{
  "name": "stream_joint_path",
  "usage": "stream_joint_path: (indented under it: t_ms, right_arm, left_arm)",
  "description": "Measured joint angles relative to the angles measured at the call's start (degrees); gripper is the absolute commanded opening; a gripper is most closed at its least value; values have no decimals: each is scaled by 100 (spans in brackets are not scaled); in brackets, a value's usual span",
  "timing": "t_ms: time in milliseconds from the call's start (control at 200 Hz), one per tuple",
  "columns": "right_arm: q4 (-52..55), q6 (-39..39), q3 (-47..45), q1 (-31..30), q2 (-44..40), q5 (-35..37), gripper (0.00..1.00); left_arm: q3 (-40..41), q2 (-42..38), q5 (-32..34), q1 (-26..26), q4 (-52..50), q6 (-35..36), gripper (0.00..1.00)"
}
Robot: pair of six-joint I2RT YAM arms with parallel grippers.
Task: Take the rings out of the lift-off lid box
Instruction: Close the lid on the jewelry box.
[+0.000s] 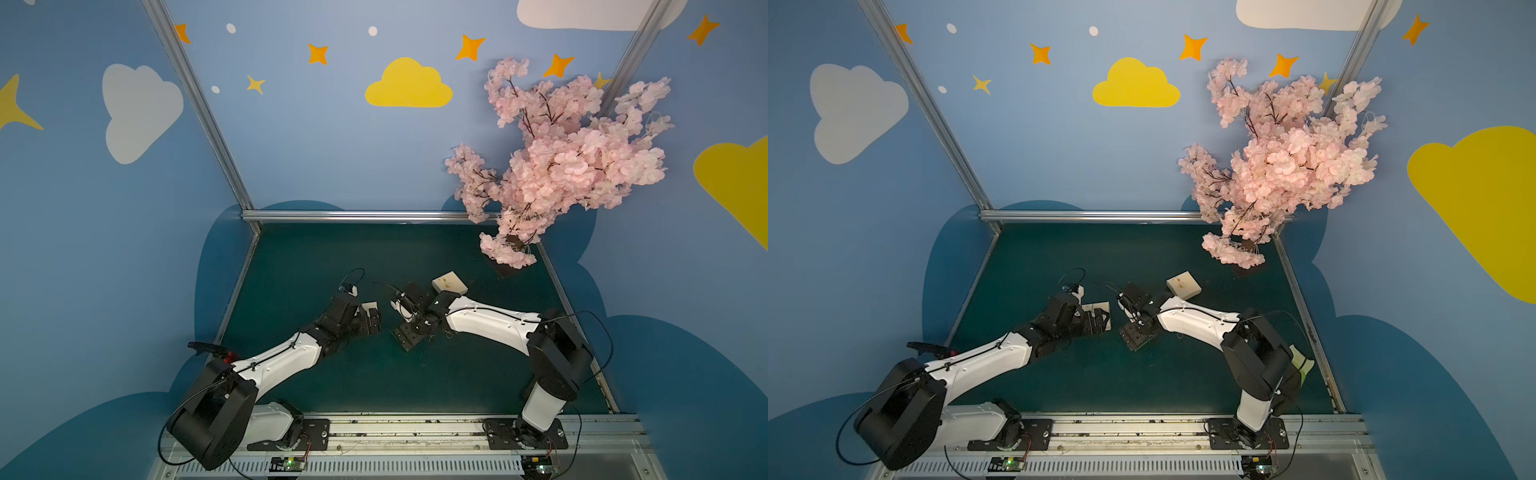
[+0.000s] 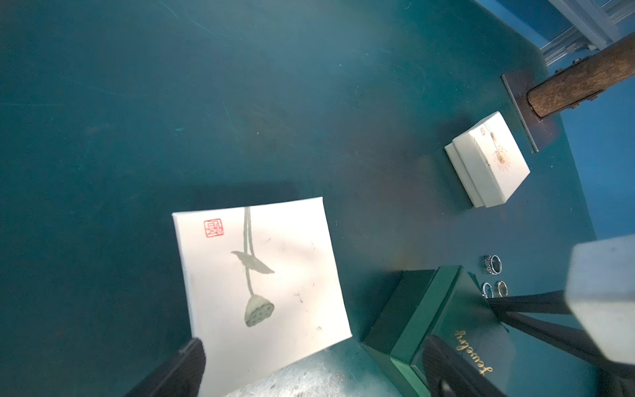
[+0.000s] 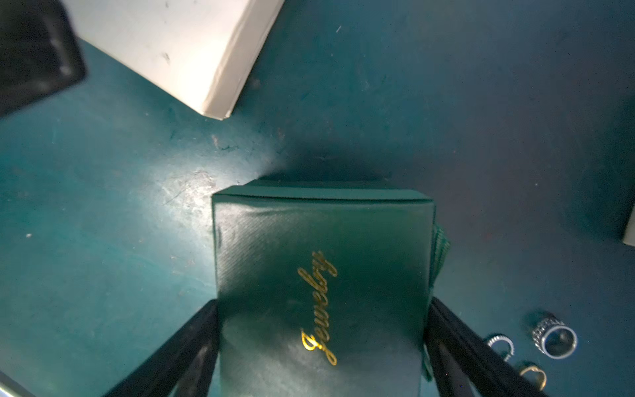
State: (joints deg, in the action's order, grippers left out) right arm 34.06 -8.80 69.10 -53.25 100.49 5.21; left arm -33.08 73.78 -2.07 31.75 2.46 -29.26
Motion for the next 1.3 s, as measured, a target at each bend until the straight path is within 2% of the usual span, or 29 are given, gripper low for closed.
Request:
stream_joint_path:
  t_ms: [1302]
  right_arm:
    - [103, -284, 251, 35, 177, 146, 95]
  left_arm:
    - [-13, 155, -33, -9, 2, -9, 99]
